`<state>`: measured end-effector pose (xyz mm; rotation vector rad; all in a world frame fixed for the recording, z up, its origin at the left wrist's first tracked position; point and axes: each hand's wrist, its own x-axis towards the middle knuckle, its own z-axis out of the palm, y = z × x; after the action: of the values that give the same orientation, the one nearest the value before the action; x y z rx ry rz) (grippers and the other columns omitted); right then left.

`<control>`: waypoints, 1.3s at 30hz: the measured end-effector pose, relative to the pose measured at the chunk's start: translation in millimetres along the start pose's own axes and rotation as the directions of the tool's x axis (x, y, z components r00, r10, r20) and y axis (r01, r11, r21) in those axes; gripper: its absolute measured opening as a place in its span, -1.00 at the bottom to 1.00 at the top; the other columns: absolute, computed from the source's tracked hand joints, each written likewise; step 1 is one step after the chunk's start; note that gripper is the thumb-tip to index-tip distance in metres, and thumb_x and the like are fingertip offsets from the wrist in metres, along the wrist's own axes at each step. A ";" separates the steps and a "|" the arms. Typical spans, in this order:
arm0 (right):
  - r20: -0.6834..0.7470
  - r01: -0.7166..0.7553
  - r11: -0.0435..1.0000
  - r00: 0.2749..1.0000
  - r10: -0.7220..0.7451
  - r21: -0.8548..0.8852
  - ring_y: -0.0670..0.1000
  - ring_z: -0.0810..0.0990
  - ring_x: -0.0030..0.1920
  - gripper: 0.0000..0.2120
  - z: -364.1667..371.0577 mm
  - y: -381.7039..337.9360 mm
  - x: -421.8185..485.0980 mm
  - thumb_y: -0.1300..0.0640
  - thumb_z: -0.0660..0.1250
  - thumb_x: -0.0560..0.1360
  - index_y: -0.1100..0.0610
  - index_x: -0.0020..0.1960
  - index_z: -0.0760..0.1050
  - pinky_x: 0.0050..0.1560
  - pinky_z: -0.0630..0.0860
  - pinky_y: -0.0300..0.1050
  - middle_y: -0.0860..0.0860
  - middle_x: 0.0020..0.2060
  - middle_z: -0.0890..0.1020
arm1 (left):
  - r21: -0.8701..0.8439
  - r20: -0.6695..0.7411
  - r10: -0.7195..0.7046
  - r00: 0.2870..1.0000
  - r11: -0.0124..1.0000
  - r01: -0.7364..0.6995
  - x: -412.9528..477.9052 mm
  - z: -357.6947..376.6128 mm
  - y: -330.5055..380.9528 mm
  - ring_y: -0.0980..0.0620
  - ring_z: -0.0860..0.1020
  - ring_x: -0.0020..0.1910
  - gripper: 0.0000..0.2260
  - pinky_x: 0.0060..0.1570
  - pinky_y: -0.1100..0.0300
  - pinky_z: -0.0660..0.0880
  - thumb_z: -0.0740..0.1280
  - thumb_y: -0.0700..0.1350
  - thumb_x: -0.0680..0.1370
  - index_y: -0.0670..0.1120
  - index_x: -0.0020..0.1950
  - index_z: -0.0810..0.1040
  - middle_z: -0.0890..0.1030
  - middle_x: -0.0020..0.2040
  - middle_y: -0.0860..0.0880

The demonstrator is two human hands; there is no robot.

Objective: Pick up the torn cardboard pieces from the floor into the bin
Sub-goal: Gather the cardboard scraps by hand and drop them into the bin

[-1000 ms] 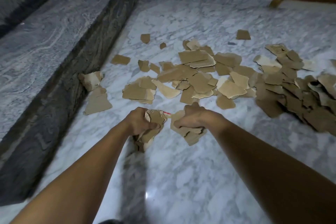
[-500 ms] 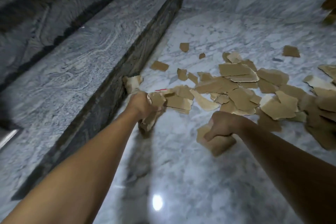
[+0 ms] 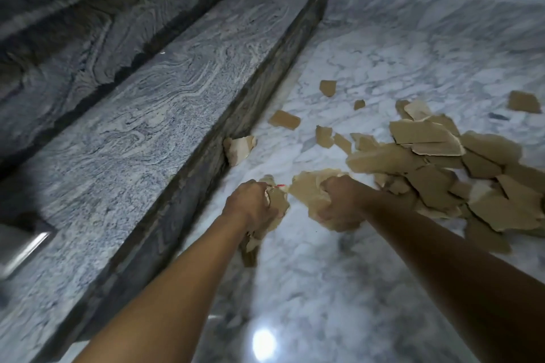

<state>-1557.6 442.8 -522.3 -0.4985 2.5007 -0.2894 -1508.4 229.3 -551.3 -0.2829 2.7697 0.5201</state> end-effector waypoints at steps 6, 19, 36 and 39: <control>-0.024 0.023 0.998 0.999 -0.021 0.056 0.08 0.54 -0.02 -0.59 -41.9 13.8 1.8 -0.12 0.60 0.30 0.14 -0.13 0.51 -0.19 0.40 -0.14 -0.01 -0.19 0.52 | 0.027 0.046 -0.065 0.997 0.998 0.064 12.7 -5.6 -4.9 -0.17 0.43 0.20 -0.64 0.06 0.12 0.39 0.51 0.16 0.33 0.03 -0.03 0.48 0.45 0.17 -0.12; -0.048 -0.011 0.955 0.999 -0.003 -0.296 0.22 0.31 0.24 -0.31 3.1 2.7 36.4 -0.24 0.52 0.24 -0.18 0.32 0.43 0.26 0.27 0.24 0.05 0.21 0.28 | -0.086 0.028 -0.001 1.000 0.996 0.004 33.7 -45.1 8.8 -0.19 0.48 0.22 -0.44 0.12 0.16 0.46 0.50 -0.02 0.41 0.00 0.34 0.37 0.43 0.26 -0.17; -0.310 -0.028 0.947 0.941 0.133 0.321 0.07 0.64 0.03 -0.40 -10.0 17.6 7.4 -0.12 0.66 0.14 0.17 0.05 0.61 -0.07 0.57 -0.11 0.04 -0.07 0.67 | -0.019 -0.297 -0.056 0.953 0.998 0.053 32.6 -57.6 24.8 -0.15 0.59 0.08 -0.72 0.01 0.05 0.51 0.48 0.11 0.36 -0.02 -0.04 0.60 0.65 -0.06 -0.15; -0.373 -0.045 0.873 0.893 0.253 0.485 0.04 0.63 -0.08 -0.46 -22.4 25.9 -0.4 -0.14 0.67 0.15 0.16 -0.03 0.64 -0.17 0.45 -0.17 0.02 -0.15 0.66 | -0.191 -0.173 -0.048 0.984 0.982 0.014 24.8 -78.0 23.6 -0.01 0.60 -0.18 -0.69 -0.21 0.23 0.44 0.60 0.08 0.29 -0.07 -0.15 0.64 0.67 -0.19 -0.07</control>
<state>-1577.5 468.6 -511.7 -0.0307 2.7270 -1.0058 -1557.8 217.8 -482.8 -0.4347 2.8838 0.7875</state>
